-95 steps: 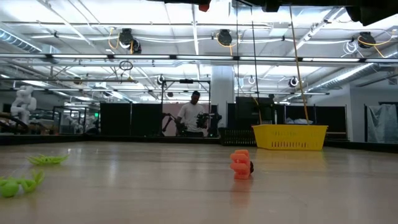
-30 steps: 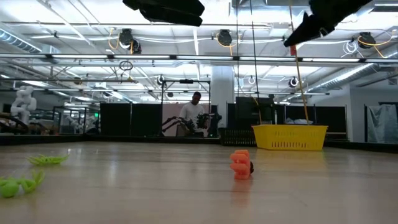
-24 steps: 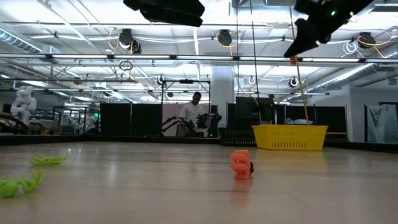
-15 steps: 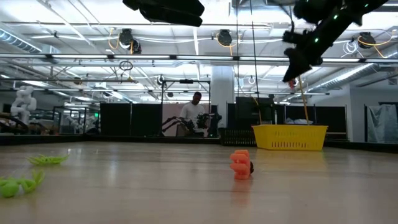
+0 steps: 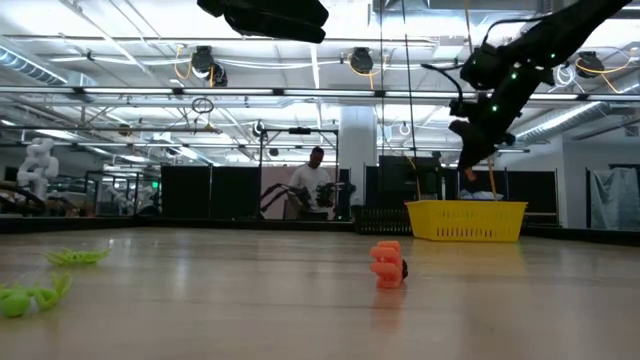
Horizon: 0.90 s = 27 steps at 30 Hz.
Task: Sort Halloween decoration
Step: Put the orange skeleton toy into the green basket, then put the green spider toy into the black basket
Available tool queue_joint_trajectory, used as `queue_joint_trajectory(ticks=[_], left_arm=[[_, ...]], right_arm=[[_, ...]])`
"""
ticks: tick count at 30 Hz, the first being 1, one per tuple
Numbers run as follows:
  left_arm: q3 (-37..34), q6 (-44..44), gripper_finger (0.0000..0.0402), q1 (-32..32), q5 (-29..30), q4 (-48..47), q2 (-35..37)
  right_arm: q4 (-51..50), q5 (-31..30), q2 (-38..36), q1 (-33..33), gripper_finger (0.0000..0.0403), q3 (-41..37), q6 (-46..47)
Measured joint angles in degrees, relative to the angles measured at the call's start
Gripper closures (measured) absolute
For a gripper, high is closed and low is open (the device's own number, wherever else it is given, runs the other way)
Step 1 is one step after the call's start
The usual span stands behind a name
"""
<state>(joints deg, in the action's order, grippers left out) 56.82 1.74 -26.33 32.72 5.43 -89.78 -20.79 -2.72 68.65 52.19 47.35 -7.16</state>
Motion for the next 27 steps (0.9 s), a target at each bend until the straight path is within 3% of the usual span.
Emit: queue_joint_trajectory(ticks=[14,27], left_arm=[[0.0,0.04,0.0103,0.0,-0.04,0.0,0.0],[0.0,0.02,0.0103,0.0,-2.63,0.02,0.0]], right_arm=[[-0.05,-0.24,8.35,3.76,0.0396,0.0,3.35],[-2.71,-0.11,6.77,3.95,0.0274,0.0,6.91]])
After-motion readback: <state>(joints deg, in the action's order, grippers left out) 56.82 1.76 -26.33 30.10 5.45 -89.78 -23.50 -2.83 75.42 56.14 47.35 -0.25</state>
